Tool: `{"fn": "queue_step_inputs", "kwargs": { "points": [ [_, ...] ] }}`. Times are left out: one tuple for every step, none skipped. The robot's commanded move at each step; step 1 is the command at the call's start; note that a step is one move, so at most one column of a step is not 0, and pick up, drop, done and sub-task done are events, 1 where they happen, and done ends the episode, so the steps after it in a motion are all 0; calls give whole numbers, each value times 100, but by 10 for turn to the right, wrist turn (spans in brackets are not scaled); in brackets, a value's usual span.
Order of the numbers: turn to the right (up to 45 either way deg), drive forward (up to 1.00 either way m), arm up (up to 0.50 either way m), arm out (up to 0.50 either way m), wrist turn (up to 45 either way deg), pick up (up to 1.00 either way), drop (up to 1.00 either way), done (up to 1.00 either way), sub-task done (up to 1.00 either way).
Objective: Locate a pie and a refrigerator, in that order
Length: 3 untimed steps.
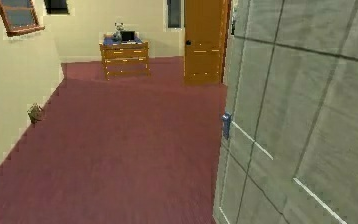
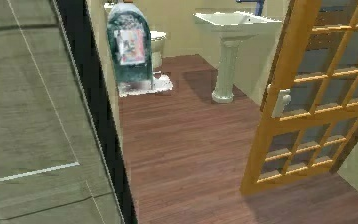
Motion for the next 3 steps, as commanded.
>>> {"fn": "queue_step_inputs", "kwargs": {
  "points": [
    [-120,0,0,0,0,0,0,0,0],
    [0,100,0,0,0,0,0,0,0],
    [-120,0,0,0,0,0,0,0,0]
  ]
}}
